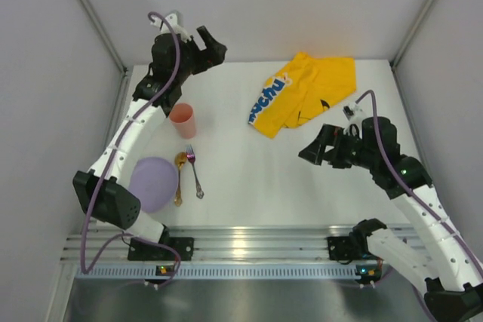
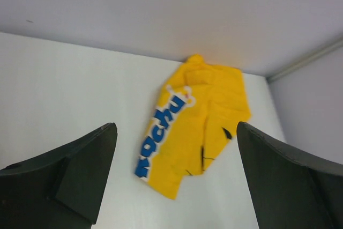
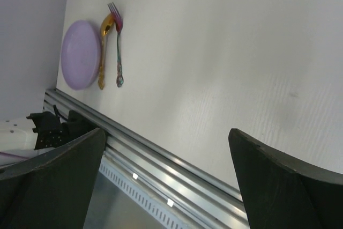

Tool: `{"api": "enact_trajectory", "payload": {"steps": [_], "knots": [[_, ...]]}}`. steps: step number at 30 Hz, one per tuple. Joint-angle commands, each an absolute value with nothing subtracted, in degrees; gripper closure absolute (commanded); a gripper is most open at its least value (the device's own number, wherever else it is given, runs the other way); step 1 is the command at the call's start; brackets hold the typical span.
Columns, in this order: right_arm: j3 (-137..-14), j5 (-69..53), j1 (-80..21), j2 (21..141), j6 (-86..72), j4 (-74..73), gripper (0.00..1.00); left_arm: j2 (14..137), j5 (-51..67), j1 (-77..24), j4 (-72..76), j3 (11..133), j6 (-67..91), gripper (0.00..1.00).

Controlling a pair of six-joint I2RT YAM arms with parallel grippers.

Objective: Set the dinner table for one person

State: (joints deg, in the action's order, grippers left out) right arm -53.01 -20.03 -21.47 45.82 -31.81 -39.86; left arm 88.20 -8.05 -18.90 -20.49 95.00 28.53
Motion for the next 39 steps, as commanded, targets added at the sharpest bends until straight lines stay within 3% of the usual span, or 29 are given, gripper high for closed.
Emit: {"api": "enact_trajectory", "payload": {"steps": [1, 2, 4, 9, 11, 15, 20, 39], "knots": [[-53.00, -17.50, -20.92, 43.59, -33.22, -42.36, 0.00, 90.51, 17.55, -14.86, -0.58, 86.53, 43.87, 0.02], [-53.26, -16.97, -20.83, 44.03, -33.31, -43.93, 0.00, 92.35, 19.23, -14.51, 2.08, 86.40, 46.38, 0.01], [-54.49, -14.52, -20.74, 44.91, -33.31, -47.00, 0.00, 99.12, 17.16, -17.74, -9.27, 94.42, 42.83, 0.01], [-55.19, -11.08, -20.57, 44.39, -34.01, -49.13, 0.00, 113.97, 0.81, -29.85, -30.89, 112.37, 27.28, 0.02], [-55.46, -10.11, -20.48, 44.21, -34.36, -50.18, 0.00, 119.67, -6.55, -32.68, -35.40, 116.35, 25.06, 0.15], [-56.25, -7.13, -20.30, 43.77, -34.45, -52.46, 0.00, 126.29, -10.72, -39.19, -43.05, 122.16, 21.01, 0.22], [-56.51, -5.10, -20.04, 43.33, -34.89, -54.05, 0.00, 129.46, -12.48, -43.32, -43.51, 119.28, 18.90, 0.33], [-55.99, -4.92, -19.86, 47.55, -35.42, -53.44, 0.00, 136.58, -10.28, -44.21, -43.77, 115.31, 16.44, 0.45]]}}
